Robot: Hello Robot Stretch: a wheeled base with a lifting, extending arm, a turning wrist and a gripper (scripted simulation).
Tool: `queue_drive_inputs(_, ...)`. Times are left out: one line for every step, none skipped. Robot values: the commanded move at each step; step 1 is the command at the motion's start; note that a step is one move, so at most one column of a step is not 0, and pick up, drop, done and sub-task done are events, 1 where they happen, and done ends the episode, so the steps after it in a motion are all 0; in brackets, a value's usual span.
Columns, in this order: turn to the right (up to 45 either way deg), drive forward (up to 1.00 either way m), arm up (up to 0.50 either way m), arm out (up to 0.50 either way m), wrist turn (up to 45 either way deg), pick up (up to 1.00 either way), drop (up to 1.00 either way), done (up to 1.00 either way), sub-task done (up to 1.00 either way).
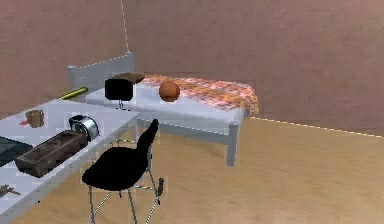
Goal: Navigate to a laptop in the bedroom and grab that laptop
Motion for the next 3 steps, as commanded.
queue_drive_inputs(12.0, 0.0, 0.0, 0.0, 0.0, 0.0, 0.0, 0.0, 0.0)
queue_drive_inputs(0.0, 1.0, 0.0, 0.0, 0.0, 0.0, 0.0, 0.0, 0.0)
queue_drive_inputs(0.0, 0.2, 0.0, 0.0, 0.0, 0.0, 0.0, 0.0, 0.0)
